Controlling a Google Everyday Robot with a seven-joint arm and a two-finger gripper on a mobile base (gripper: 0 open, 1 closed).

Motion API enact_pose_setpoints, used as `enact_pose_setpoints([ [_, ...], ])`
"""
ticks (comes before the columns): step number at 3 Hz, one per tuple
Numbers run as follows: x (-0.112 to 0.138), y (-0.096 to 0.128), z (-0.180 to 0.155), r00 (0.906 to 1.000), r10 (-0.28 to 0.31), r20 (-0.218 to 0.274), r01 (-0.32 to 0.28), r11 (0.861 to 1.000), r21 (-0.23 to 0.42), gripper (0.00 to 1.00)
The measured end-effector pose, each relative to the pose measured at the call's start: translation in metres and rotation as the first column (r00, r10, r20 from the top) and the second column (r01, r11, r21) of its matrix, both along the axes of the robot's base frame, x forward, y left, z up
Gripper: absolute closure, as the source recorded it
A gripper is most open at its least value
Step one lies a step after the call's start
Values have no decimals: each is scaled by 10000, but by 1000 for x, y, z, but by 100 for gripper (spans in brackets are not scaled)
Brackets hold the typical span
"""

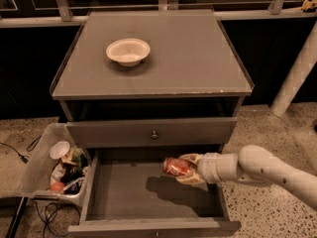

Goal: Pick coke can from middle drawer and place on counter

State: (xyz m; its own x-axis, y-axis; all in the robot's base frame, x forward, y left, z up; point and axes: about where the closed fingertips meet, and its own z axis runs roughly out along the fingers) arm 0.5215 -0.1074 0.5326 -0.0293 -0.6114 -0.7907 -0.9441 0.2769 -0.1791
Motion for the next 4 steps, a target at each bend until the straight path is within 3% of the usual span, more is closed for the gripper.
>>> enact_pose_setpoints([
  [1, -5, 0, 51, 9985, 234, 490, -205, 9981, -578, 100],
  [2, 5, -10, 115, 9938, 144, 1103, 27, 9882, -1529, 100],
  [3, 20, -24, 192, 9866, 160, 1624, 184, 9780, -2079, 100],
  [4, 20, -24, 192, 9866, 160, 1624, 183, 9780, -2079, 100],
])
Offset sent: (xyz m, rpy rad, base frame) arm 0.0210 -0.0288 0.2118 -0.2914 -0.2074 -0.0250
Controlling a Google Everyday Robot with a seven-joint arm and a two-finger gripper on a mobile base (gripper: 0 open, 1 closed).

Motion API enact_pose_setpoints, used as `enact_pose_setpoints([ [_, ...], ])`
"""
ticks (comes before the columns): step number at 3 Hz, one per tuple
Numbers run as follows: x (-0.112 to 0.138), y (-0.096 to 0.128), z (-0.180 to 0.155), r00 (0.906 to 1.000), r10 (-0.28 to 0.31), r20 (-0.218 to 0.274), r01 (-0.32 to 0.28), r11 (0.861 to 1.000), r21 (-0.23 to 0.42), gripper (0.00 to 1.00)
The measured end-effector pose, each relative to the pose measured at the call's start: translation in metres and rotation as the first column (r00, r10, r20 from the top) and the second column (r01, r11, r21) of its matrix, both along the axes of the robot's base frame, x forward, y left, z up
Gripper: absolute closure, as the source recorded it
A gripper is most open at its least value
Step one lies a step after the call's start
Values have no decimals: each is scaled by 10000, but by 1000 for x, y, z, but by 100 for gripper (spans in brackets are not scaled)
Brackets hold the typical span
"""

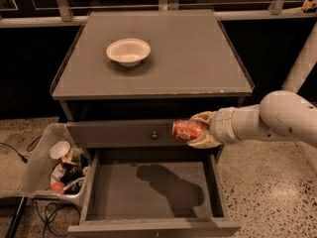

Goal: Pick coke can from middle drawer and place on counter

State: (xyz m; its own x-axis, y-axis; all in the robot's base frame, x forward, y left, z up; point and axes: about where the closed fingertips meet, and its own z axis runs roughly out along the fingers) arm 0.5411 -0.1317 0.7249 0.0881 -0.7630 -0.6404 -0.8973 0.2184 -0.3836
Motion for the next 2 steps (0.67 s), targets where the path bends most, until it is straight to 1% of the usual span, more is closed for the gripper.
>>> enact_pose_setpoints([
  [1, -2, -3, 11, 9997, -90, 239, 93, 9999, -119, 100],
  [2, -5, -24, 62, 9928, -497, 1093, 529, 9982, -267, 100],
])
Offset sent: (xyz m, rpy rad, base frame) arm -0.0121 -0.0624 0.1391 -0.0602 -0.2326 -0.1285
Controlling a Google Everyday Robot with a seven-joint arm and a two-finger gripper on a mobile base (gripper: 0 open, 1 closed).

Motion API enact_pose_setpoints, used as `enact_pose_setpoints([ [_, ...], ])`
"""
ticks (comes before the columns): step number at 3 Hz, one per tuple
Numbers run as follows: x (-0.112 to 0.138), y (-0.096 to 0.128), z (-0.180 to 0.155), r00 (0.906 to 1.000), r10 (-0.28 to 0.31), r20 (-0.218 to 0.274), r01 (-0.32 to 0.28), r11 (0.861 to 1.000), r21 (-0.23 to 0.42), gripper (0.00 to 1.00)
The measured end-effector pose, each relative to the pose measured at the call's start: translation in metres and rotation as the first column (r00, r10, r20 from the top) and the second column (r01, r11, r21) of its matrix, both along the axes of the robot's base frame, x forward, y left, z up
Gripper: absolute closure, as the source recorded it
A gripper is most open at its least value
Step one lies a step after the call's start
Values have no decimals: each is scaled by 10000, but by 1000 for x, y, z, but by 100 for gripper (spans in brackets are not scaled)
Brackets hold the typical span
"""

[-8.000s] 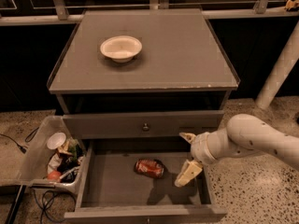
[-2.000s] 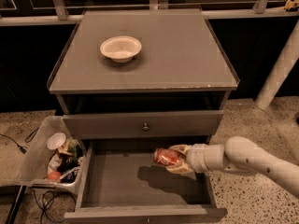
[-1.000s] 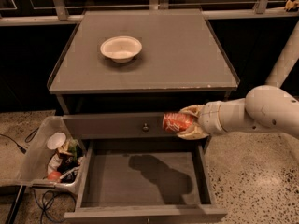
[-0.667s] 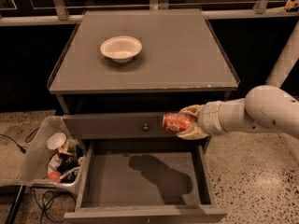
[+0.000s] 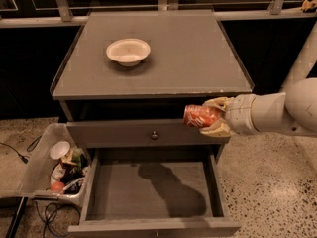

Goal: Pick coke can from middle drawer and place on counter

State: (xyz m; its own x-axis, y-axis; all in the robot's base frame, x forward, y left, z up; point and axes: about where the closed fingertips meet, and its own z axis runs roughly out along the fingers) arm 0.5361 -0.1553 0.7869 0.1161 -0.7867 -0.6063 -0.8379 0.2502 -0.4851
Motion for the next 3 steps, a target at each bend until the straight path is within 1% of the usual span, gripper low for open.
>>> enact_pose_setpoints([
  [1, -4, -35, 69, 9922, -574, 1110, 559, 9983, 167, 100],
  [2, -4, -35, 69, 9922, -573, 1111, 558, 9983, 166, 100],
  [3, 7, -30, 71, 9910, -405, 1275, 383, 9991, 198, 100],
])
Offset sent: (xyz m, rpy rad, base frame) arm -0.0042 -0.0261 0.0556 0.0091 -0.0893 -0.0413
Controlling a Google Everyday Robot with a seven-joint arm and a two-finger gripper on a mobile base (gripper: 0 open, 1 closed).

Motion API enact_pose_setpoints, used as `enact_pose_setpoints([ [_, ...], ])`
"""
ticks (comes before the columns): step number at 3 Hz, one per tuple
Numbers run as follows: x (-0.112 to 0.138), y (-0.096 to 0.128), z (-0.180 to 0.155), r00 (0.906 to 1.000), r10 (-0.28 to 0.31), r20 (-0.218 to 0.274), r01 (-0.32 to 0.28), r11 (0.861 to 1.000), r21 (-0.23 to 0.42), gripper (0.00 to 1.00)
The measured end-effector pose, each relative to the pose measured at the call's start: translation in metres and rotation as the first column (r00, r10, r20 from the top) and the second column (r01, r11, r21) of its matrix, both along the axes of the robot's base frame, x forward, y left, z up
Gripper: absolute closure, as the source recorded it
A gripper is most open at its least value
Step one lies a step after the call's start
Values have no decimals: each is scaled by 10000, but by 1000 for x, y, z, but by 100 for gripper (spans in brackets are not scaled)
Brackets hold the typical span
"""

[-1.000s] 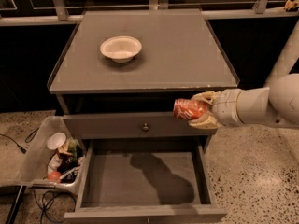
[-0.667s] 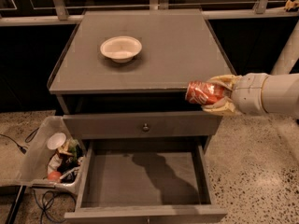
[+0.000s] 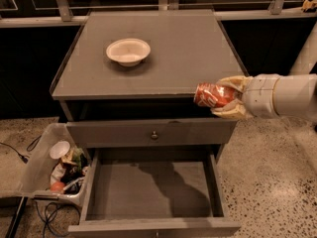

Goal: Pick coke can from middle drawer and place on counter

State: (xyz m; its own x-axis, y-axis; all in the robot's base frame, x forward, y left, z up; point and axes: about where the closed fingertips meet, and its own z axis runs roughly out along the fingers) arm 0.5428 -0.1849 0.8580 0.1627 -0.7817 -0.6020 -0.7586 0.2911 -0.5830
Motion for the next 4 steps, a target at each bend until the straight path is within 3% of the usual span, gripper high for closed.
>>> enact_pose_setpoints([
  [3, 100, 19, 18, 9979, 603, 244, -625, 9926, 1045, 100],
  [4, 128, 28, 18, 9985, 519, -171, -482, 9839, 1721, 100],
])
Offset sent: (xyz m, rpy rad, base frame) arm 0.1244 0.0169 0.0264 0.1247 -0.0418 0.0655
